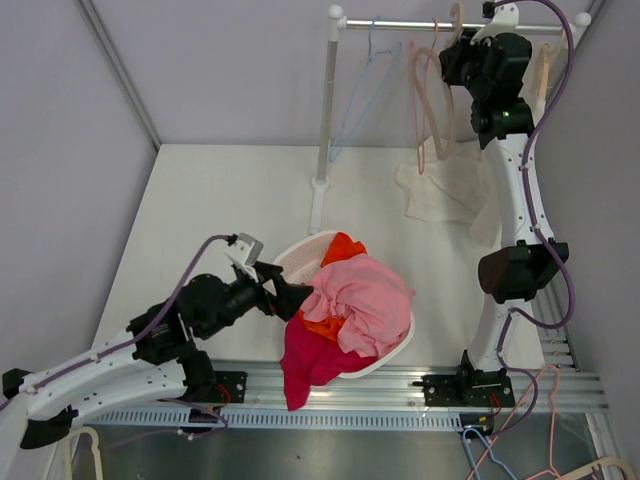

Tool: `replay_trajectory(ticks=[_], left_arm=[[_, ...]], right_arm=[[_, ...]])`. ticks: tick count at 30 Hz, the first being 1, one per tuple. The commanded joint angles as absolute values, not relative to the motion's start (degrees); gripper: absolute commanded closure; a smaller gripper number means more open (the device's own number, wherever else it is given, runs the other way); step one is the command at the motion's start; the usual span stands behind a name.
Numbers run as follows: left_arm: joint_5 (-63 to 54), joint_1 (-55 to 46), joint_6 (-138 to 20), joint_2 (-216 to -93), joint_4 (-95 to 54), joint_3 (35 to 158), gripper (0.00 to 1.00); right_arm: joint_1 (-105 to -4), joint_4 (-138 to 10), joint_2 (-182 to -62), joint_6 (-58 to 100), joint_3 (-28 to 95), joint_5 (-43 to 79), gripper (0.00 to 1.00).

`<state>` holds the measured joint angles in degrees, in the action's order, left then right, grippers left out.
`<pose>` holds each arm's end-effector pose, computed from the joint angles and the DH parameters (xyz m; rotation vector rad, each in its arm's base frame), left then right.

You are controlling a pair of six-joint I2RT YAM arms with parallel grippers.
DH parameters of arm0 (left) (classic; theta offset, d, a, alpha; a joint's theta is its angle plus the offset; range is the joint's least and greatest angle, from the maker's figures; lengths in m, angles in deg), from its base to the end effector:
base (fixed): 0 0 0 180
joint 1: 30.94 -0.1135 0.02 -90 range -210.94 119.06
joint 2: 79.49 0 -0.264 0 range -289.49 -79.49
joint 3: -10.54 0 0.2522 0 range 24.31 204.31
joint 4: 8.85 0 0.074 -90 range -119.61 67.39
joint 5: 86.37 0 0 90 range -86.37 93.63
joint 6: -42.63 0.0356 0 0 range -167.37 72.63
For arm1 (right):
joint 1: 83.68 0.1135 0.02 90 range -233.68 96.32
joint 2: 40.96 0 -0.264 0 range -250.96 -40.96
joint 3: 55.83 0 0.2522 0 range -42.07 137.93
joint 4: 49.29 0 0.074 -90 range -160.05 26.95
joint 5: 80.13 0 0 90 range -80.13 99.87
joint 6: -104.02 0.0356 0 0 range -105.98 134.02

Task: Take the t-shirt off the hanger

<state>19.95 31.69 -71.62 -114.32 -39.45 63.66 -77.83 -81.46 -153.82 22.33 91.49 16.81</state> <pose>0.0771 -0.1272 0.3204 0.4048 1.8105 -0.8286 0.4370 0.0491 0.5038 -0.0639 1.5368 0.2893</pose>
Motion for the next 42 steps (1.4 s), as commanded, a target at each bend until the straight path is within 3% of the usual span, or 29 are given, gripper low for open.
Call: replay_trajectory(ticks=[1, 4, 6, 16, 21, 25, 34, 42], left_arm=[[22.3, 31.9, -68.0, -111.7, -43.2, 67.8, 0.01], [23.4, 32.0, -67.6, -111.0, -44.4, 68.7, 0.0], [23.4, 32.0, -67.7, -111.1, -44.5, 68.9, 0.01], [19.7, 31.9, -68.0, -108.2, -47.2, 69.5, 0.01], [19.3, 32.0, -68.1, -105.4, -48.4, 69.0, 0.01], [19.5, 32.0, -67.5, -105.9, -49.3, 69.7, 0.01], [22.3, 31.6, -63.6, -107.0, -45.7, 69.3, 0.0], [23.2, 30.0, -65.1, -107.4, -46.4, 67.9, 0.0]], right_arm=[[-78.1, -82.5, -152.5, 23.7, 93.3, 15.4, 0.76], [-78.2, -82.6, -149.1, 23.3, 88.8, 12.1, 0.46], [-78.5, -82.4, -145.6, 22.6, 85.3, 6.0, 0.34], [-81.4, -89.4, -132.6, 19.2, 81.9, -8.4, 0.34], [-82.9, -92.2, -132.1, 15.9, 83.4, -12.6, 0.36], [-88.6, -97.9, -136.2, 18.2, 90.0, -1.7, 0.4], [-91.1, -102.6, -147.9, 20.8, 99.3, 6.9, 0.41], [-91.3, -99.6, -155.2, 19.1, 102.1, 2.8, 0.41]])
